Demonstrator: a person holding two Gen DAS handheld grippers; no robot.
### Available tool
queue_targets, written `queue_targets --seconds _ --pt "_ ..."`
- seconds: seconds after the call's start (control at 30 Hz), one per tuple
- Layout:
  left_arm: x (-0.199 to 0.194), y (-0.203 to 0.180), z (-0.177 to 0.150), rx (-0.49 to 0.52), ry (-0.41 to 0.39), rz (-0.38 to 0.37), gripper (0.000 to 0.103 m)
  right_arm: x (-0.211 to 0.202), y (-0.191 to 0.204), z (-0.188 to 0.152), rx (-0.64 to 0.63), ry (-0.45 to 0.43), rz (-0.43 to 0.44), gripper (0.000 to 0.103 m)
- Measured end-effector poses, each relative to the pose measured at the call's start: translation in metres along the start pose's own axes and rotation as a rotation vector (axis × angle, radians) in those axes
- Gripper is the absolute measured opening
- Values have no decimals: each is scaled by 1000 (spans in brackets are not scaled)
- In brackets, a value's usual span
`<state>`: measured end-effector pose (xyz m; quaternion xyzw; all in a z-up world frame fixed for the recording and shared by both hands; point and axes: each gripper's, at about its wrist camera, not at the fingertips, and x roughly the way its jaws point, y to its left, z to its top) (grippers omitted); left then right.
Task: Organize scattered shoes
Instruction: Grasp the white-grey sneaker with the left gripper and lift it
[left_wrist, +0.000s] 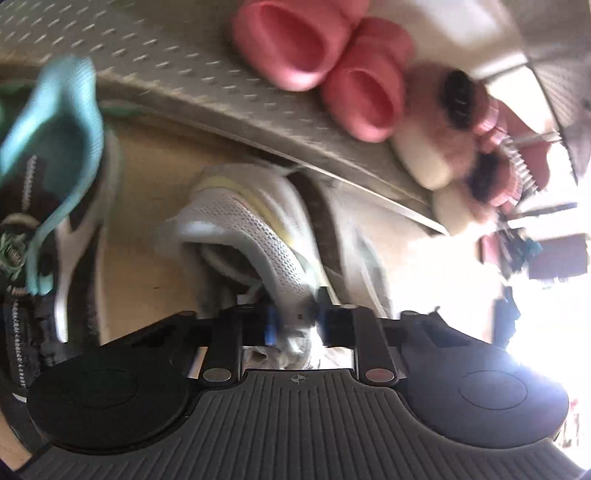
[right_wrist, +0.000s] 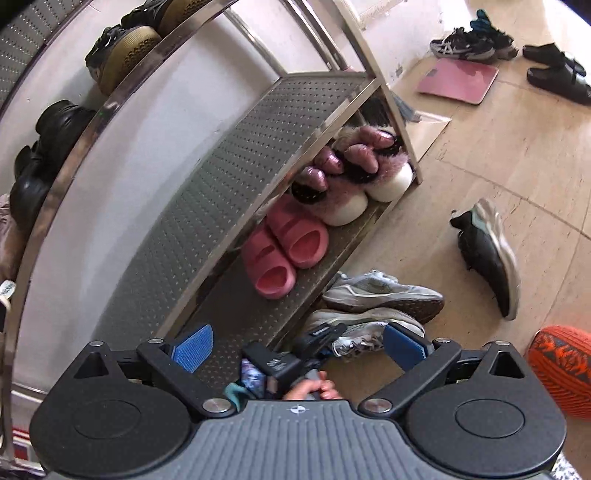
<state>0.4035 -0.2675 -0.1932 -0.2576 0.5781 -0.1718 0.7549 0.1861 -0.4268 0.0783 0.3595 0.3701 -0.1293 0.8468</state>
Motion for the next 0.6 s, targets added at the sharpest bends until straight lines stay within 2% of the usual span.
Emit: queue_targets --seconds 0.07,0.2,0.4,0.6 --pt "-12 -18 0 67 7 6 11 -3 5 -1 -28 -45 -5 101" --pt "-91 -45 1 182 -40 5 11 -3 16 -4 -87 -107 -26 100" --pt "-185 21 -46 220 -24 213 11 7 27 -10 27 -65 10 100" --pt "-278 87 -93 255 -8 423 11 18 64 -45 -58 1 66 100"
